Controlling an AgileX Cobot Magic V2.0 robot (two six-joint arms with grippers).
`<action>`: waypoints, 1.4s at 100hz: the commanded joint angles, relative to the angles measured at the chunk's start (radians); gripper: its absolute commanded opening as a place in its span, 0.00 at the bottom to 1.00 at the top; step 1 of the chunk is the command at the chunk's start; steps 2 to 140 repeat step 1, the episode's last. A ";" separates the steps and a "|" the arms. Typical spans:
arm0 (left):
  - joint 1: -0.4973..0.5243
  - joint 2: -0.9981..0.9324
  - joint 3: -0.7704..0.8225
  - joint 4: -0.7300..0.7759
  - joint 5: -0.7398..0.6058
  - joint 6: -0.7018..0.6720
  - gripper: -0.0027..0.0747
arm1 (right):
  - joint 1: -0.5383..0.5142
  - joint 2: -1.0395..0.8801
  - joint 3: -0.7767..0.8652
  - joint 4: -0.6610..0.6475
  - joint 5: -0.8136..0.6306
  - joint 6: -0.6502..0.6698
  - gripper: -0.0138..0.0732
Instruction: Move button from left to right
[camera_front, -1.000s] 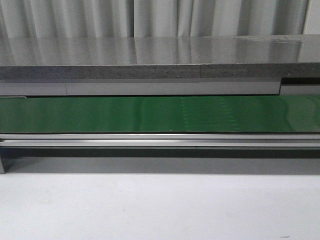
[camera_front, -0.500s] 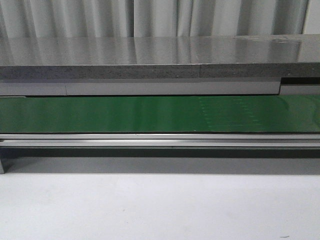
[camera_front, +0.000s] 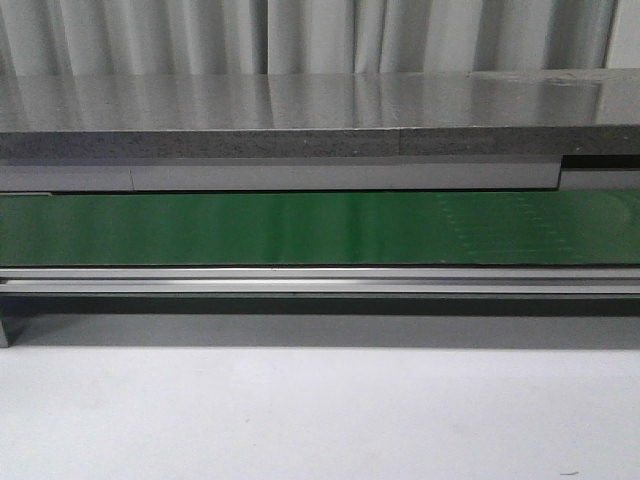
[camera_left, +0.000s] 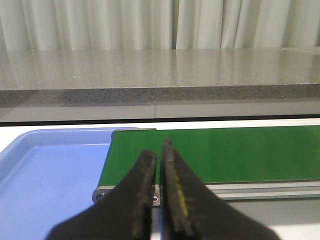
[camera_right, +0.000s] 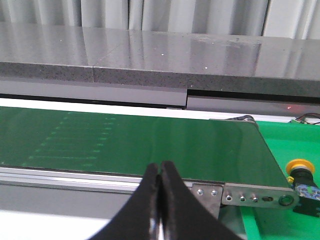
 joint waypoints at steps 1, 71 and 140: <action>-0.008 -0.036 0.041 0.000 -0.081 -0.009 0.04 | -0.004 -0.016 0.001 -0.011 -0.082 0.000 0.08; -0.008 -0.036 0.041 0.000 -0.081 -0.009 0.04 | -0.004 -0.016 0.001 -0.011 -0.082 0.000 0.08; -0.008 -0.036 0.041 0.000 -0.081 -0.009 0.04 | -0.004 -0.016 0.001 -0.011 -0.082 0.000 0.08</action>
